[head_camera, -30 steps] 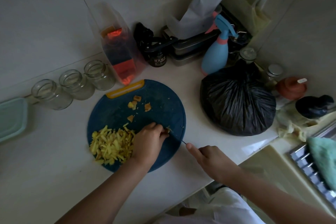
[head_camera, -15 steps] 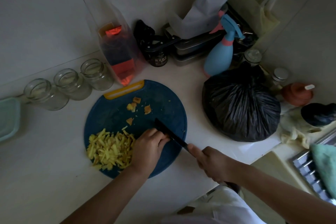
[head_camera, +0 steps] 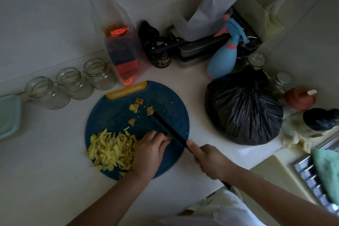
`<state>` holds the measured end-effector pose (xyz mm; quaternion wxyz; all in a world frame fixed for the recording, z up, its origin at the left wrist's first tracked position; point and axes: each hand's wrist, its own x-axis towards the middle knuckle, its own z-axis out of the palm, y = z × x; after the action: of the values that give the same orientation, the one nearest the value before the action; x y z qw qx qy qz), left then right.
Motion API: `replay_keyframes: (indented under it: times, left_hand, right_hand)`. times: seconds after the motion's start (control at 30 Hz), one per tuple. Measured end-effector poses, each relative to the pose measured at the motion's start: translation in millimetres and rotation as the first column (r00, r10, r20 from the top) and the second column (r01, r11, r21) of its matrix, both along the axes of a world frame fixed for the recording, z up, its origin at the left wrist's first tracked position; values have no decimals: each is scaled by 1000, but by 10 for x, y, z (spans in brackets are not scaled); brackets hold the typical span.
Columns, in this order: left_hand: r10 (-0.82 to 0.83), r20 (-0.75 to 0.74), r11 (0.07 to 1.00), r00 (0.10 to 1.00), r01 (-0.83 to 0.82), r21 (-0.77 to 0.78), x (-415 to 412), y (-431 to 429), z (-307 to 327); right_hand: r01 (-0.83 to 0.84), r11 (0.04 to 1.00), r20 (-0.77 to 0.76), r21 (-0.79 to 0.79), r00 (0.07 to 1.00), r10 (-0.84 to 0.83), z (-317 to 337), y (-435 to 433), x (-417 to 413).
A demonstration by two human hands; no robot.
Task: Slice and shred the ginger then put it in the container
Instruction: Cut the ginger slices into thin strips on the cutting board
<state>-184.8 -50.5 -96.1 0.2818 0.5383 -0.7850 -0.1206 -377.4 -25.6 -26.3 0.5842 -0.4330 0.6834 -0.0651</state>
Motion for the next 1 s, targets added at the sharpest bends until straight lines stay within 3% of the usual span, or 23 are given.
replay_keyframes:
  times: [0.1, 0.27, 0.43, 0.63, 0.8, 0.87, 1.0]
  left_hand:
    - [20, -3, 1000, 1000, -20, 3, 8, 25, -16]
    - [19, -14, 1000, 1000, -19, -6, 6, 25, -40]
    - [15, -18, 1000, 1000, -16, -20, 14, 46, -44]
    - [9, -54, 1000, 998, -10, -18, 13, 23, -88]
    - [7, -54, 1000, 999, -7, -6, 32, 30, -102]
    - [-4, -50, 1000, 999, 3, -15, 40, 30, -100]
    - [4, -85, 1000, 996, -5, -8, 23, 28, -83]
  right_hand:
    - [-165, 977, -125, -133, 981, 149, 25, 57, -35]
    - [-256, 948, -199, -188, 955, 218, 46, 107, -26]
    - [-275, 944, -221, -181, 947, 233, 0, 147, -20]
    - [-226, 974, -140, -29, 965, 220, 32, 12, 8]
    - [-266, 958, -218, -110, 947, 237, -35, -35, 170]
    - [-209, 974, -182, -87, 965, 191, -45, -68, 193]
    - [39, 989, 79, 142, 996, -51, -28, -110, 100]
